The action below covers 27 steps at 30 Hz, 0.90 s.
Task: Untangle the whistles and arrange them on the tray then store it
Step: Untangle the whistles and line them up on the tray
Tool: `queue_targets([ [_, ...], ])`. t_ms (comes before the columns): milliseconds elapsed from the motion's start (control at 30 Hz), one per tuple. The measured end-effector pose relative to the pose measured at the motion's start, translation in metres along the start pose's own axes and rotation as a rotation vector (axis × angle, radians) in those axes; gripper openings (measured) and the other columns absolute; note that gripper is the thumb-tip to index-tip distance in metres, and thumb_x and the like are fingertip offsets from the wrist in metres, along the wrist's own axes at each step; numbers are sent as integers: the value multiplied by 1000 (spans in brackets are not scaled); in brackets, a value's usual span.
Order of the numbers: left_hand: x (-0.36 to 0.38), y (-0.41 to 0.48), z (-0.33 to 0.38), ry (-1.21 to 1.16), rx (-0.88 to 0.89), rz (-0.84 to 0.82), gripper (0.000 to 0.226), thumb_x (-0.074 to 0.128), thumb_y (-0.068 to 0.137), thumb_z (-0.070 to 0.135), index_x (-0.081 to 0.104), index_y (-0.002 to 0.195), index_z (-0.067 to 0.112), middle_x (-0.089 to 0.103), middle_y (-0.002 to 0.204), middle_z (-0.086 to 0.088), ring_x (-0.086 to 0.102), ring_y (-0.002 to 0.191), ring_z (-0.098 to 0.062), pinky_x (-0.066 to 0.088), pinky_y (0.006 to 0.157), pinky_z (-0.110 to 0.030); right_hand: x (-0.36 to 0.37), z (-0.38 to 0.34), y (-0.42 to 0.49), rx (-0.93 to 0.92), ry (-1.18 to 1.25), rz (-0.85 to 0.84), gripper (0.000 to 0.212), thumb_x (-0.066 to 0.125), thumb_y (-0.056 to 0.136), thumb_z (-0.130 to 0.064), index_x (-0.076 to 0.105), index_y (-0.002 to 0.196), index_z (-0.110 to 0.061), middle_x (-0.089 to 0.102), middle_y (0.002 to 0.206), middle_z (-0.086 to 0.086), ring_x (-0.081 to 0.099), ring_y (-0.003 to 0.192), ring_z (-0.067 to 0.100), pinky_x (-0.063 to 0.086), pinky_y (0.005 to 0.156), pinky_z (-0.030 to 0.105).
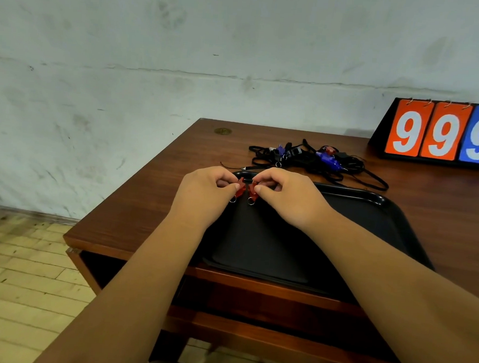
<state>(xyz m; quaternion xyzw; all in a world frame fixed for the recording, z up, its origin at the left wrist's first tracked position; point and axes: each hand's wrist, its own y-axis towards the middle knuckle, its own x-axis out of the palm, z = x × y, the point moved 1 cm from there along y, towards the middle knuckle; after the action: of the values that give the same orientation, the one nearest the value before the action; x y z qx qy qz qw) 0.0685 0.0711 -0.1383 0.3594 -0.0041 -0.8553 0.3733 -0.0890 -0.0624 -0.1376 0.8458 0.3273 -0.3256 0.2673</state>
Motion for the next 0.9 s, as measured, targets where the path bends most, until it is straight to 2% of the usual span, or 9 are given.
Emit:
queue_targets([
  [300, 1, 2, -3, 6, 15, -4, 13, 74, 99, 36, 79, 111, 35, 74, 97, 16, 66, 89, 1, 48, 73, -16, 4, -2, 1, -5, -31, 33, 28, 68, 104, -40, 71, 132, -36, 71, 106, -22, 58, 88, -7, 40, 77, 14],
  [500, -4, 0, 3, -31, -30, 7, 14, 64, 104, 33, 78, 104, 37, 74, 93, 16, 67, 90, -2, 48, 70, -19, -8, -4, -1, 50, -19, 90, 24, 61, 109, -34, 71, 130, -37, 67, 106, -22, 59, 92, -4, 41, 76, 13],
  [633, -12, 2, 9, -27, -34, -31, 16, 63, 103, 29, 76, 109, 37, 74, 99, 15, 68, 94, -4, 49, 72, -22, -24, -8, 0, 111, 24, 146, 25, 63, 108, -30, 72, 131, -34, 69, 117, -17, 61, 101, -1, 47, 89, 19],
  [700, -18, 5, 13, -11, -26, -34, 15, 63, 103, 28, 74, 109, 36, 73, 100, 16, 67, 93, -3, 46, 69, -20, -34, -9, 2, 127, 36, 162, 27, 63, 108, -30, 72, 132, -34, 69, 121, -17, 60, 104, -2, 42, 88, 16],
  [800, -25, 11, 21, -11, 1, -25, 18, 61, 102, 26, 74, 110, 36, 72, 103, 16, 66, 96, -3, 46, 73, -19, -54, -6, 7, 141, 24, 180, 27, 63, 107, -32, 71, 133, -36, 69, 122, -18, 60, 106, -2, 46, 93, 20],
  [900, -26, 21, 31, 17, 22, -44, 22, 58, 105, 23, 74, 113, 36, 70, 107, 15, 64, 98, -3, 46, 77, -20, -75, 6, 11, 157, -14, 174, 24, 63, 106, -29, 72, 128, -36, 68, 117, -16, 61, 100, -2, 44, 84, 17],
])
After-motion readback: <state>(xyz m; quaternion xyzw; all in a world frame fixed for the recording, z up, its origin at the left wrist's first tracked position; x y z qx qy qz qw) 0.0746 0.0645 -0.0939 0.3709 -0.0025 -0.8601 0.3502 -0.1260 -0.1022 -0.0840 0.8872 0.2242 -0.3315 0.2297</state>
